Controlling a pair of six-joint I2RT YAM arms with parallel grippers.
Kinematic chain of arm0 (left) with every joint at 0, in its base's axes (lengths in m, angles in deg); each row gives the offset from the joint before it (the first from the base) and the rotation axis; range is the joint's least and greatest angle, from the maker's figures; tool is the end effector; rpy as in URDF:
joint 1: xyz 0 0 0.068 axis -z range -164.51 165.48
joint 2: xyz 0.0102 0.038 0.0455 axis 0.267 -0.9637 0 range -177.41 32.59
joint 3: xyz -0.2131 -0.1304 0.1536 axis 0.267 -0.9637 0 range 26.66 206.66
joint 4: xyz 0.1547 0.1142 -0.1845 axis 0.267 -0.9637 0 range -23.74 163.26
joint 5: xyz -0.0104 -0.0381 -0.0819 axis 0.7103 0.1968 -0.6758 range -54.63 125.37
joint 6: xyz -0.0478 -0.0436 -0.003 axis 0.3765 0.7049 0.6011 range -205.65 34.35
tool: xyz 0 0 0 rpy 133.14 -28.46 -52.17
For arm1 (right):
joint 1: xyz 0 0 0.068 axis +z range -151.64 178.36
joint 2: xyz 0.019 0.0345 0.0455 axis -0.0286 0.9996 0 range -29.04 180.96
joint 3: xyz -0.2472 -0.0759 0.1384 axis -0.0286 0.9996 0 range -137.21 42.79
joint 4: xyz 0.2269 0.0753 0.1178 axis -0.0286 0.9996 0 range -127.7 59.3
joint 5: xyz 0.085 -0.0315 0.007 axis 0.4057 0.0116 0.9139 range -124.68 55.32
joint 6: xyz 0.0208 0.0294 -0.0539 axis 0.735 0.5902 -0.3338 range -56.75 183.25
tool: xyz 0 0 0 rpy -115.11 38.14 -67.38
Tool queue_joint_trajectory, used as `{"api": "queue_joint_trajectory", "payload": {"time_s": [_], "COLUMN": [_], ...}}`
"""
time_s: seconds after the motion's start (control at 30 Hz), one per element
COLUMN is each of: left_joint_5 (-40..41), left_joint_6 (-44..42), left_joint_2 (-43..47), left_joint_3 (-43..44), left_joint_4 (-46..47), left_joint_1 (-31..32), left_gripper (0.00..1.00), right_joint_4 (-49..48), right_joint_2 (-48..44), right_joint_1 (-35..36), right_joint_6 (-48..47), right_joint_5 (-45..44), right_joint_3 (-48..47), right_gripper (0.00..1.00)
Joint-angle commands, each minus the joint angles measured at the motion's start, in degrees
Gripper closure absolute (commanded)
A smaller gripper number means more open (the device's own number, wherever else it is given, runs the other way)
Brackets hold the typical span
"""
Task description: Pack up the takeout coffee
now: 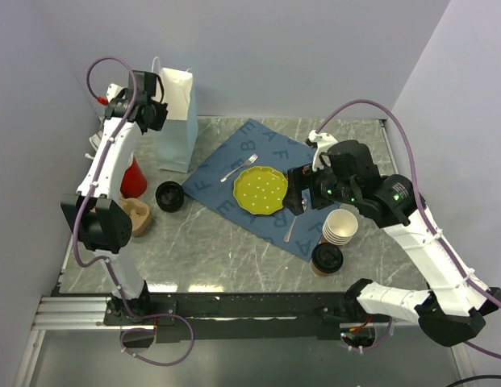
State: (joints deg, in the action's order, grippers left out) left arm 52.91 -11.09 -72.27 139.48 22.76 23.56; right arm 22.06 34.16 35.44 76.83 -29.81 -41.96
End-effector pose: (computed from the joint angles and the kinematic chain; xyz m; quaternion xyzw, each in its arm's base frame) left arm 0.4207 -0.0444 0.4005 -0.5473 0.7230 -0.1578 0.3909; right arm 0.1570 0.1241 0.4388 -0.2011 0.8762 0.2212 0.3781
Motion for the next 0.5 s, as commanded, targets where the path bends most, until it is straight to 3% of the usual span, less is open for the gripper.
{"api": "queue_joint_trajectory", "payload": {"time_s": [0.0, 0.33, 0.47], "left_joint_5": [-5.4, -17.0, -26.4], "left_joint_6": [-3.19, -8.9, -11.19], "left_joint_2": [3.52, 6.95, 8.61], "left_joint_3": [1.26, 6.17, 5.75], "left_joint_4": [6.28, 8.41, 10.41], "left_joint_1": [-0.25, -0.69, -1.66], "left_gripper": [0.99, 0.99, 0.99], "right_joint_4": [0.87, 5.18, 3.7], "right_joint_2": [0.61, 1.84, -0.09], "right_joint_1": [-0.25, -0.78, -1.04], "right_joint_6": [-0.23, 1.62, 1.27], "right_joint_5": [-3.98, -12.42, -14.79], "right_joint_3": [-2.43, -10.52, -11.4], "right_gripper": [0.0, 0.0, 0.0]}}
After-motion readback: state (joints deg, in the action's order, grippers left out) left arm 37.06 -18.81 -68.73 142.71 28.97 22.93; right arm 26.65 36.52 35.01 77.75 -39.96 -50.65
